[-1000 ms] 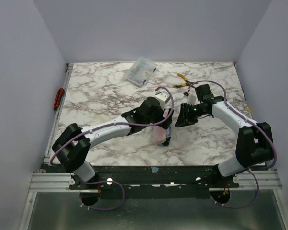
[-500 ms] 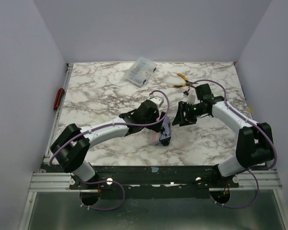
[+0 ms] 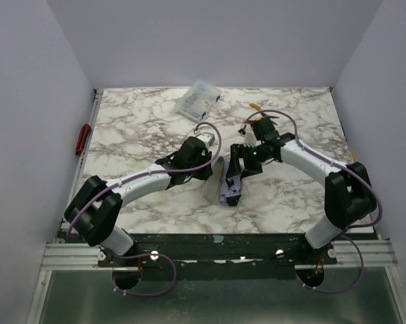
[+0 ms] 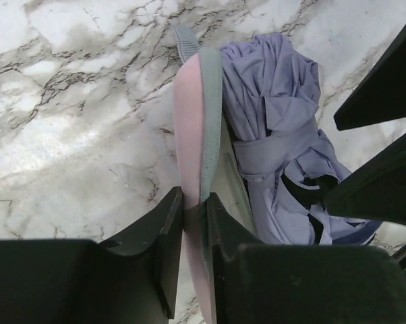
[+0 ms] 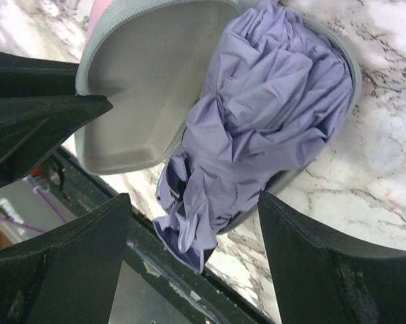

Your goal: Open the umbrella

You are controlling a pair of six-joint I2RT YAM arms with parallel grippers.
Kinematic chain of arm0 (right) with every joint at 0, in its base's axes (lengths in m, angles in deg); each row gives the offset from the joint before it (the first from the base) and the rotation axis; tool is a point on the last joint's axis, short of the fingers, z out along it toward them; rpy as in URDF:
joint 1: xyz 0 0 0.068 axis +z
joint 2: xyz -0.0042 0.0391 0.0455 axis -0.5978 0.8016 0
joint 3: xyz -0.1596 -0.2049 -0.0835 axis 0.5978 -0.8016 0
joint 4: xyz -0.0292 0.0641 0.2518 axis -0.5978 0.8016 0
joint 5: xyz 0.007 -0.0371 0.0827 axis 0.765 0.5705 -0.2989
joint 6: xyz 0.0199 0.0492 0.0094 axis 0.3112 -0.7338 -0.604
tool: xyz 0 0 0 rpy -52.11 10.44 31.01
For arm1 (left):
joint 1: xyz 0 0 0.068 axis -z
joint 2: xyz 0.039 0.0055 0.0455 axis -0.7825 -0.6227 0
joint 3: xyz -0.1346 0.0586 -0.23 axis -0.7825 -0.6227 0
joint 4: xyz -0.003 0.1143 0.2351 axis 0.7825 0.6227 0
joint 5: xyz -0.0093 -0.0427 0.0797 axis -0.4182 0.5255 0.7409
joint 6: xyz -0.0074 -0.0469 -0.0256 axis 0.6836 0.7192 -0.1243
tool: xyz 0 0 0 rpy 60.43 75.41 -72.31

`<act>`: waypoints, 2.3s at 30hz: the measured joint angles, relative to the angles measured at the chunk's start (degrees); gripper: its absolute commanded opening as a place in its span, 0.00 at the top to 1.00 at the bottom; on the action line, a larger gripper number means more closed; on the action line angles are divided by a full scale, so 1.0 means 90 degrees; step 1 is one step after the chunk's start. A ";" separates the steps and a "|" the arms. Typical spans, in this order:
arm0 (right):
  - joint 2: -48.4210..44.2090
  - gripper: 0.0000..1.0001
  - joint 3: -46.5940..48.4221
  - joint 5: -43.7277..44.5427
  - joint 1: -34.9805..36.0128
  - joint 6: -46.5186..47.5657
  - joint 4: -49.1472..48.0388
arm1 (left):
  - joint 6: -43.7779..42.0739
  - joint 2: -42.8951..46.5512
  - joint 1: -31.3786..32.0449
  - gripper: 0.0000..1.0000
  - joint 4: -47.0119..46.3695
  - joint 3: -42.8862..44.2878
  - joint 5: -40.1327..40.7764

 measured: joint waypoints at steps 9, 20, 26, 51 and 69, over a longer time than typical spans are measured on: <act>0.0515 0.21 0.0170 0.0969 0.0561 -0.0529 -0.0182 | 0.0323 -0.0024 -0.0170 0.97 -0.0330 -0.0206 -0.0267; 0.0882 0.99 0.0238 0.1593 0.0731 -0.0709 -0.0308 | 0.0554 -0.0017 -0.0510 1.00 -0.0515 -0.0372 -0.0461; 0.1071 0.99 0.0741 0.1433 0.0738 -0.0459 -0.0282 | 0.0423 -0.0017 -0.0940 1.00 -0.0245 -0.0367 -0.0476; 0.0342 0.99 0.1008 0.0172 -0.0491 0.0967 -0.0250 | -0.2895 -0.0219 -0.4549 1.00 0.2778 0.0797 0.1025; 0.0233 0.99 0.0886 -0.0614 -0.0573 0.1824 0.0002 | -0.5518 -0.0022 -0.7441 0.35 0.2579 0.0636 0.1149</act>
